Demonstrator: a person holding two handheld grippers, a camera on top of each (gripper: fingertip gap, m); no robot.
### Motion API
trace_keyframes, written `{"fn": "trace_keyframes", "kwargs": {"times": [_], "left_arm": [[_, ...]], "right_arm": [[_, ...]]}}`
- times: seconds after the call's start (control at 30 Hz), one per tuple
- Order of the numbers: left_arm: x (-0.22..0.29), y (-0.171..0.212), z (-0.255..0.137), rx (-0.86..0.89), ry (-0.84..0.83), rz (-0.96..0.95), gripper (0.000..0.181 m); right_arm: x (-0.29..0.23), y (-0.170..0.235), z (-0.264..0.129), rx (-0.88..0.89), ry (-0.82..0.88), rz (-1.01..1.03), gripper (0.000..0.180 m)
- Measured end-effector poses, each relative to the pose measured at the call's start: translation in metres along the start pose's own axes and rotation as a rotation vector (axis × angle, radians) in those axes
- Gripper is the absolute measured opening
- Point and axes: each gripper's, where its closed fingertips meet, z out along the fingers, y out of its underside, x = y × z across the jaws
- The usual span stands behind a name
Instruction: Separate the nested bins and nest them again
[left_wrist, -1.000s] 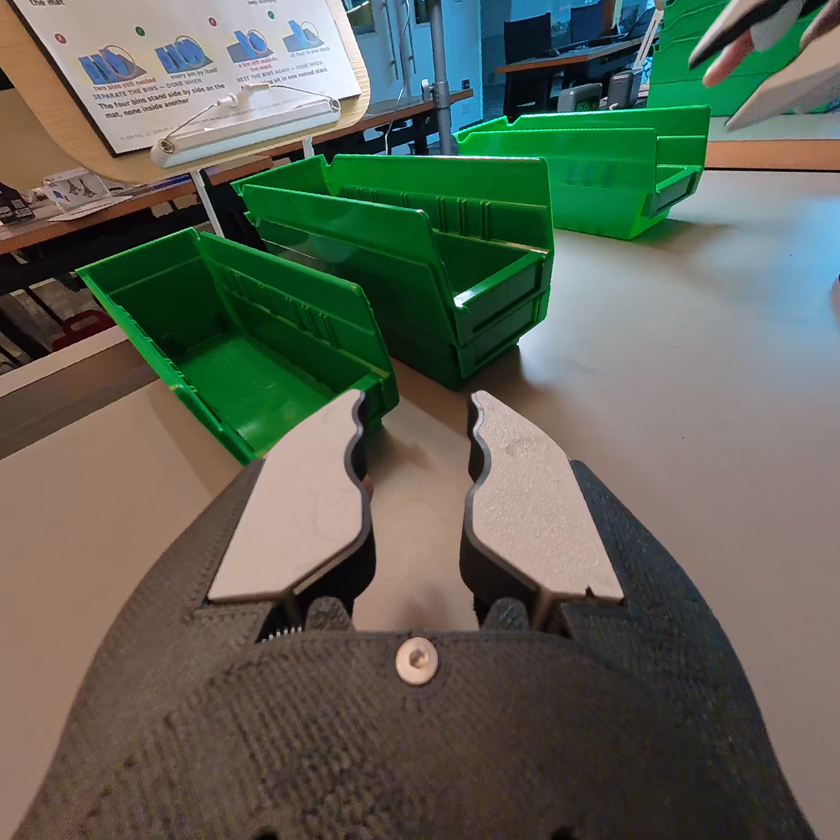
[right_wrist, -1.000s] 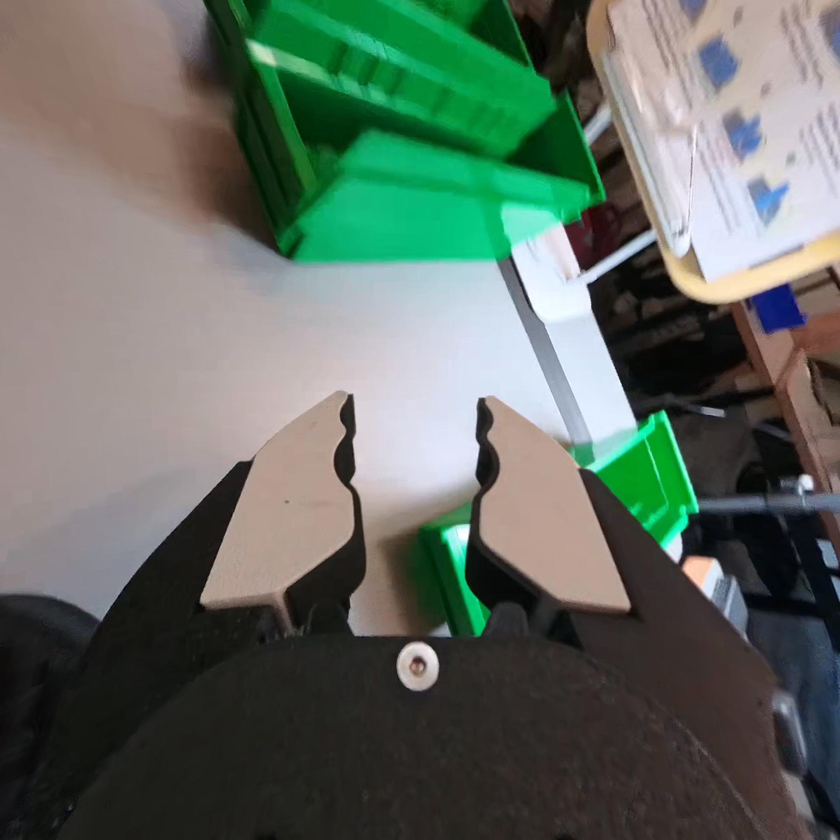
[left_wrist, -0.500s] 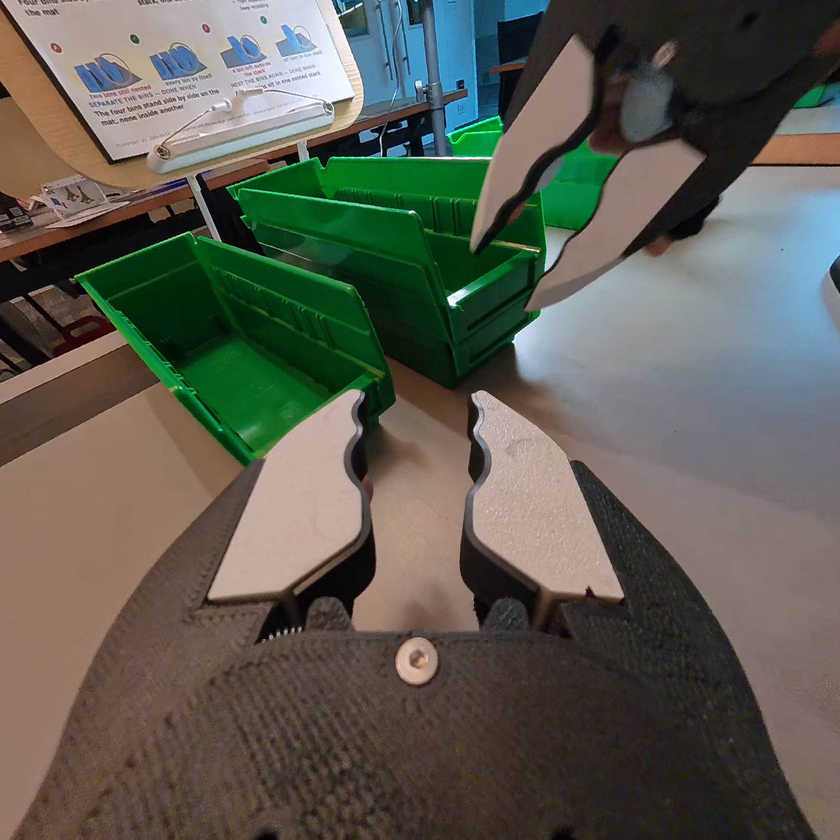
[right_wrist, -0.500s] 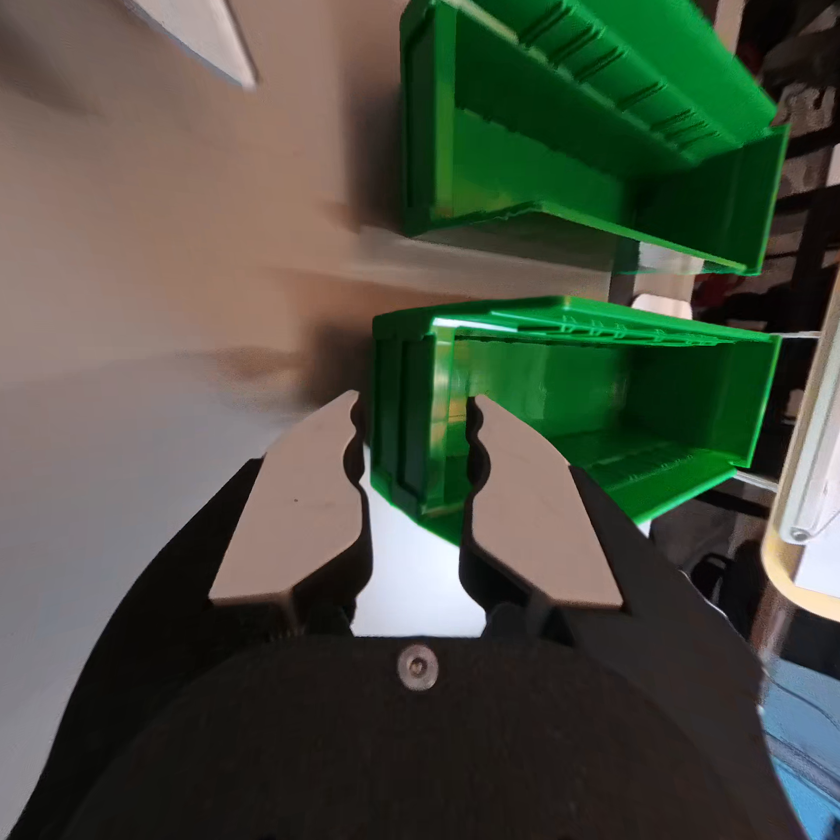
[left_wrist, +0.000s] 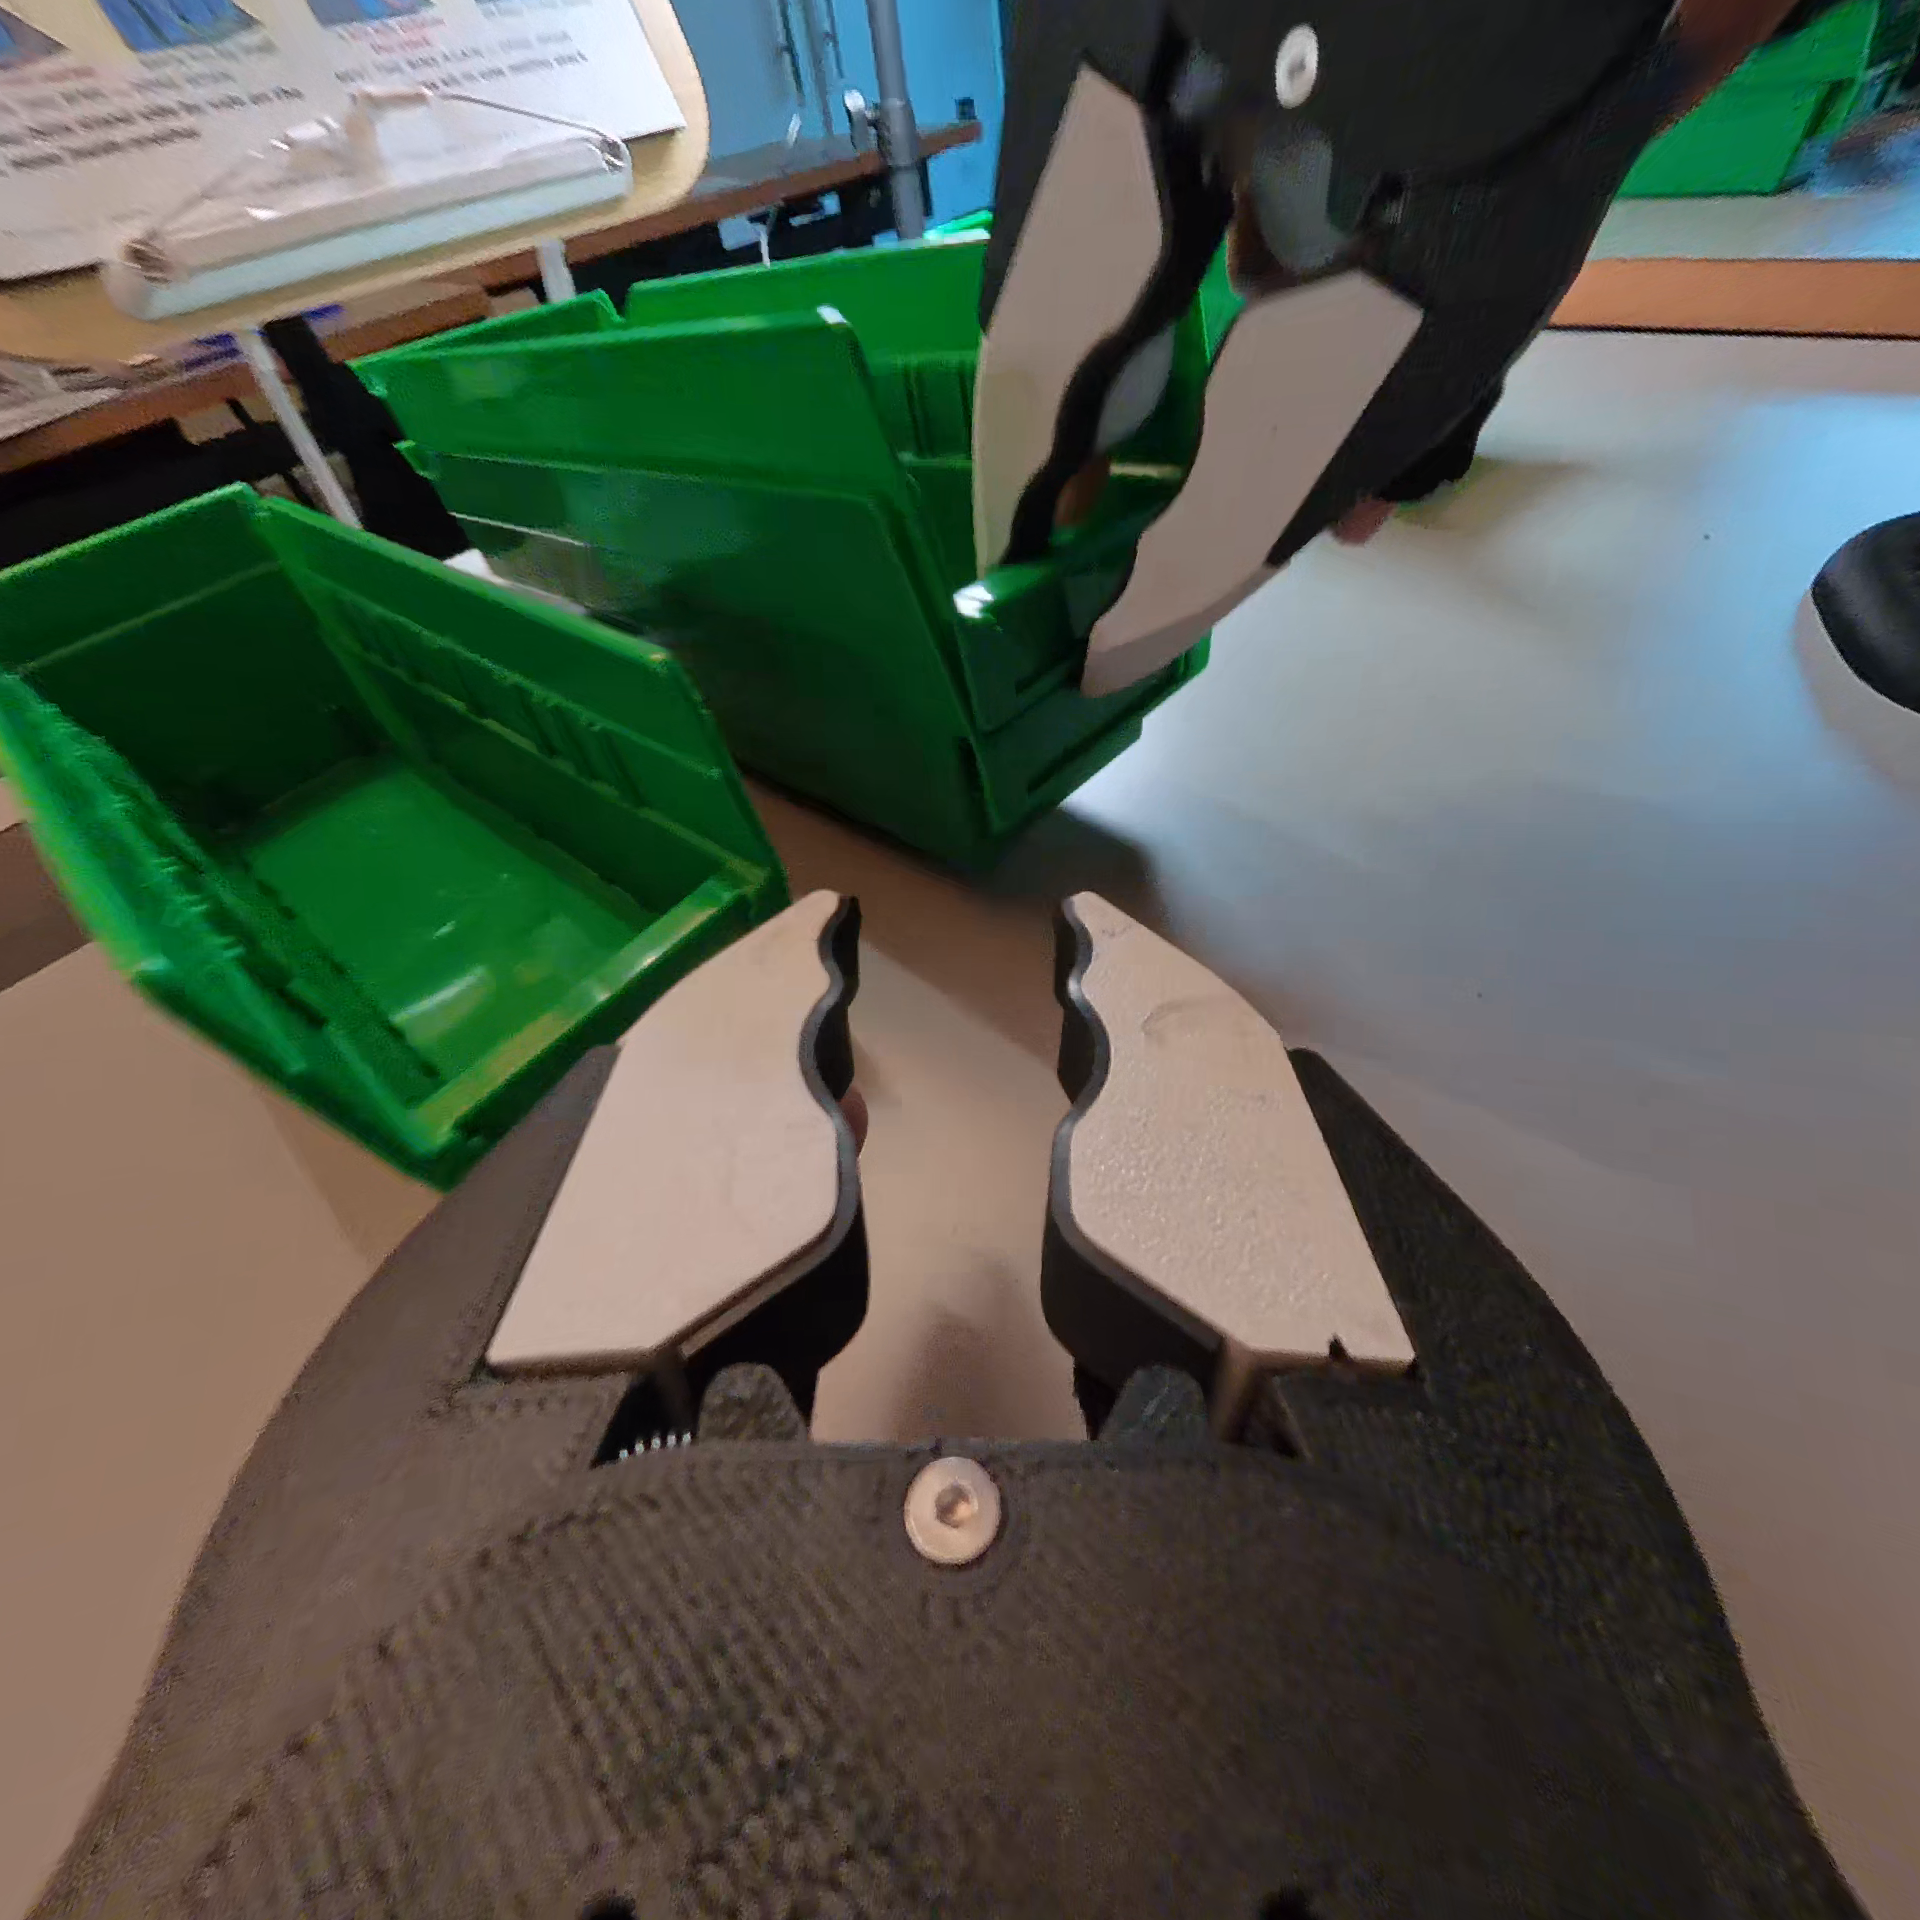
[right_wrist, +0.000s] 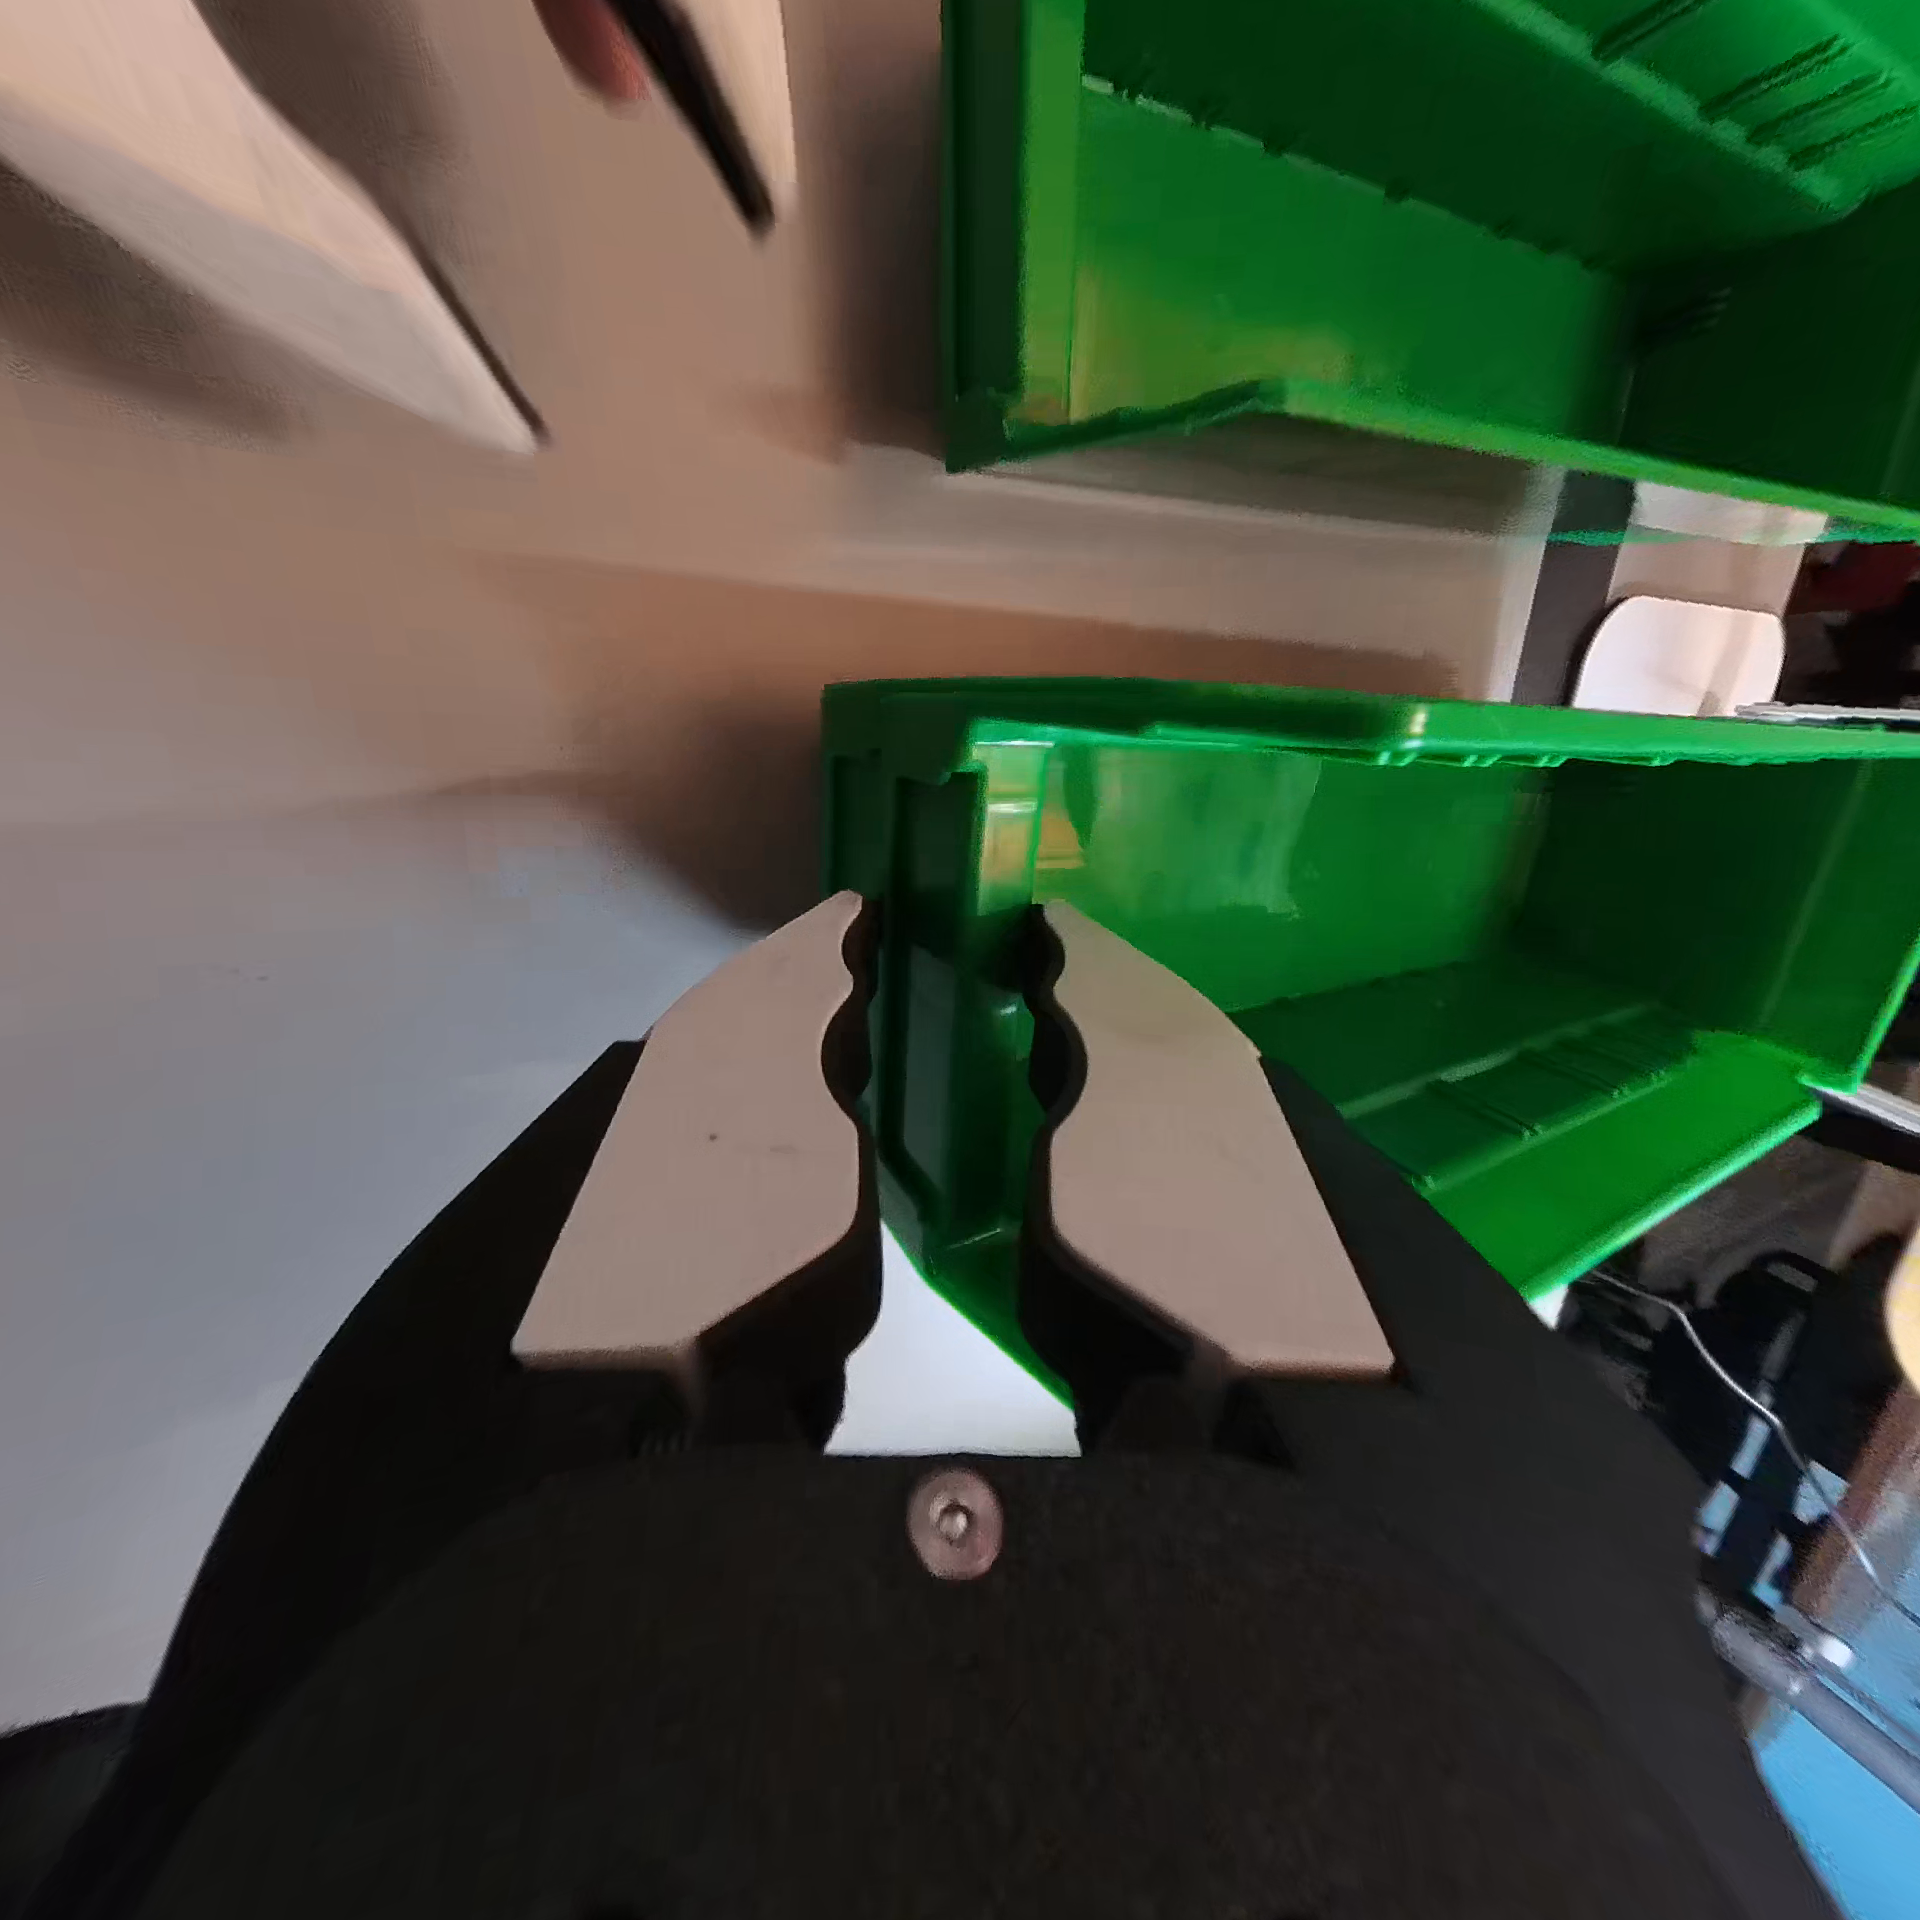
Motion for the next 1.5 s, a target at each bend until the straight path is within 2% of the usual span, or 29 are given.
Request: {"fn": "trace_keyframes", "kwargs": {"times": [0.2, 0.33, 0.4, 0.47, 0.57, 1.5], "left_arm": [[0.016, -0.018, 0.035, 0.007, 0.064, -0.04, 0.037], [0.009, -0.027, 0.047, 0.013, 0.02, -0.089, 0.033], [0.009, -0.029, 0.047, 0.028, 0.015, -0.103, 0.03], [0.013, -0.029, 0.045, 0.034, 0.029, -0.097, 0.013], [0.022, -0.023, 0.048, 0.013, 0.09, -0.152, 0.01], [0.031, -0.017, 0.053, -0.012, 0.181, -0.21, 0.008]], "right_arm": [[-0.003, -0.017, -0.02, 0.044, -0.063, 0.007, 0.027], [-0.002, -0.016, -0.026, 0.034, -0.068, -0.01, 0.027], [0.001, -0.015, -0.028, 0.047, -0.067, 0.0, 0.027], [0.003, -0.013, -0.03, 0.061, -0.068, 0.009, 0.027], [0.001, -0.008, -0.032, 0.044, -0.092, -0.016, 0.027], [0.002, -0.004, -0.038, 0.059, -0.097, -0.078, 0.026]]}}
